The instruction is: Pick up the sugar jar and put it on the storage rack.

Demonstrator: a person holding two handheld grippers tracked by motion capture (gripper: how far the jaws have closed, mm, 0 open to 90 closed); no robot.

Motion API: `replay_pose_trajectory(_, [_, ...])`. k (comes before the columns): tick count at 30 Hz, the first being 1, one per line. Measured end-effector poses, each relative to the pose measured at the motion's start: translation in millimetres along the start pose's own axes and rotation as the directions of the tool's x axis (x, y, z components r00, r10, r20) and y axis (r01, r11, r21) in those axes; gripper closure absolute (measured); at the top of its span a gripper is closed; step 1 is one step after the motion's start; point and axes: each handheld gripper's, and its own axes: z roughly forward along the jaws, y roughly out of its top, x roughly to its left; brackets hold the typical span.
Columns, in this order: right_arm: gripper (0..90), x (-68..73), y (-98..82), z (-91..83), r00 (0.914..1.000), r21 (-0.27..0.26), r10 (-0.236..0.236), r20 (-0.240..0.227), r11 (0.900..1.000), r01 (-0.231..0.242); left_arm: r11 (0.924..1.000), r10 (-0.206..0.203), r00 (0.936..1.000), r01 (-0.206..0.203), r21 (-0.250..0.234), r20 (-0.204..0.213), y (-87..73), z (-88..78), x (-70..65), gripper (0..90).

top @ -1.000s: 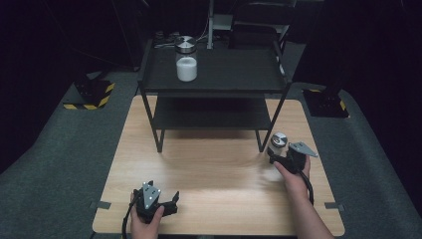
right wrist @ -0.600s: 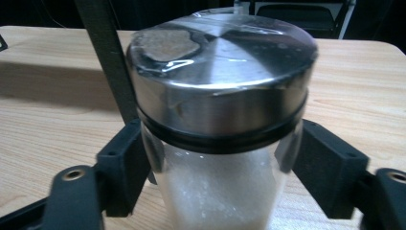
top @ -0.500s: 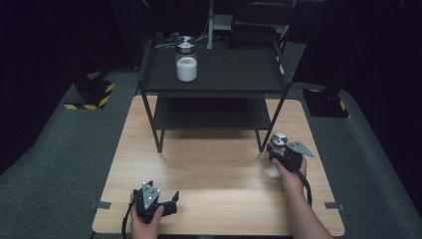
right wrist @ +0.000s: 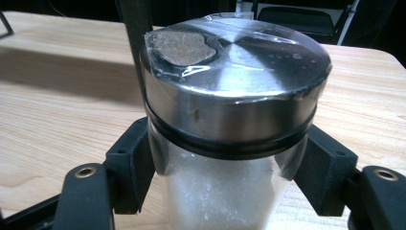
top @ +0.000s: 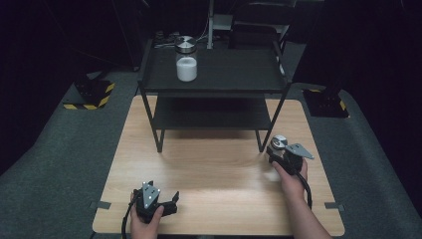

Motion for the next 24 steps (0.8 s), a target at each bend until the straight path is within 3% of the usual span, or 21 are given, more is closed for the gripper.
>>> replay_pose_trajectory(24, [30.9, 19.9, -4.0, -64.0, 0.9993, -0.059, 0.000, -0.038, 0.998, -0.003, 1.0000, -0.003, 1.0000, 0.003, 0.006, -0.001, 0.8, 0.0, -0.3, 0.6])
